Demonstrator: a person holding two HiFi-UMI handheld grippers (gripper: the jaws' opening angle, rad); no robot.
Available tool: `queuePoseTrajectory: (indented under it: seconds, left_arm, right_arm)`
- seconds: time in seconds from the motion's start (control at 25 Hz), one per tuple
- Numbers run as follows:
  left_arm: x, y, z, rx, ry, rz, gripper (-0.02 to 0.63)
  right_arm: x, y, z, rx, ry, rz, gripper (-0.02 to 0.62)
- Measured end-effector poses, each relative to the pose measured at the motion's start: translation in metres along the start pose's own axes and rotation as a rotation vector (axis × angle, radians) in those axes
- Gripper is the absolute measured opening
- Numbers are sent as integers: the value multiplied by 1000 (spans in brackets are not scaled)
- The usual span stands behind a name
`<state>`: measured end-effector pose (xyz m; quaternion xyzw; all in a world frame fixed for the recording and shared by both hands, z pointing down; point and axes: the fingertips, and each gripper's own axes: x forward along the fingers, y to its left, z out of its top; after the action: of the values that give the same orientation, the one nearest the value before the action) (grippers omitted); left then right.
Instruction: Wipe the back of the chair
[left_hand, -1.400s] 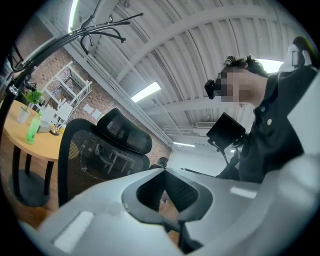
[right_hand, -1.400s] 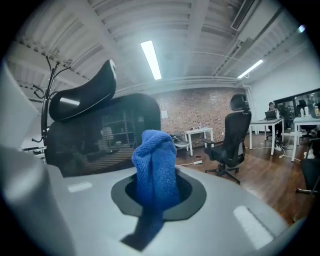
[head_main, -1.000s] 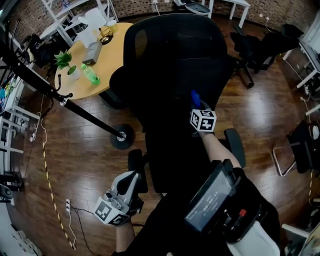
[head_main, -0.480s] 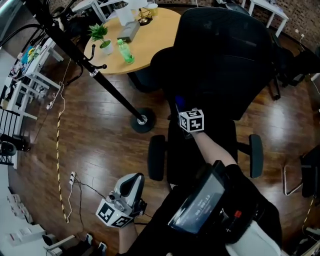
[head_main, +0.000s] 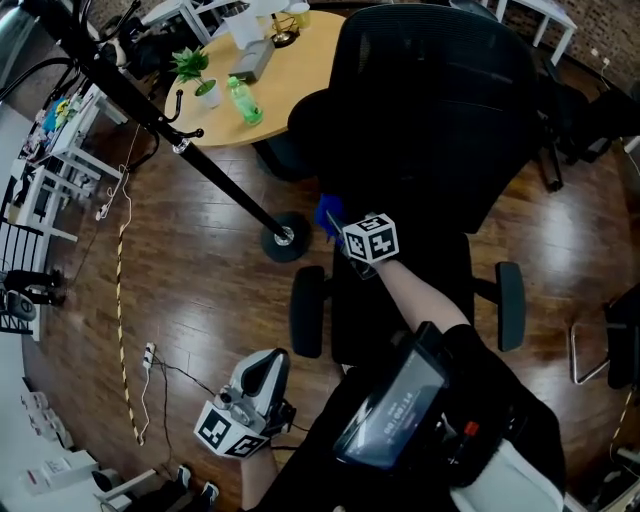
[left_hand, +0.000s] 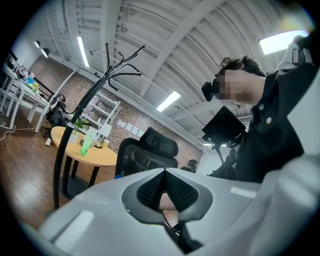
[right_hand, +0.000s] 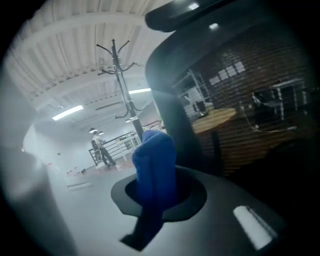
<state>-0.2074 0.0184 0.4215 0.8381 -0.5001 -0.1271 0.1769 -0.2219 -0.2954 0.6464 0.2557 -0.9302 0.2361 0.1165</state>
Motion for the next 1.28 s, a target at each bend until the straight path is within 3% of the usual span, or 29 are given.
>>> queuePoseTrajectory:
  seconds: [0.2,0.64,0.92,1.16,1.28]
  left_arm:
    - [22,-10,-9,-11,40,-41,3]
    - [108,-47,-29,-19,110,-230,3]
    - [142,-63,-37,-22,141,-315,3]
    - [158,-68,-36,-31,139,-355,3]
    - [156,-64,-36,-35,138,-349,3]
  right_arm:
    - [-61,-106,-33,78,38,-272,29]
    - [-200,-238,-47,106,18,-505,29]
    - [-274,-293,-48,117,23,-617,29]
    - [-333,-312,-36,212,-128,-784,31]
    - [-345,-315,-43,220,-124,-846,31]
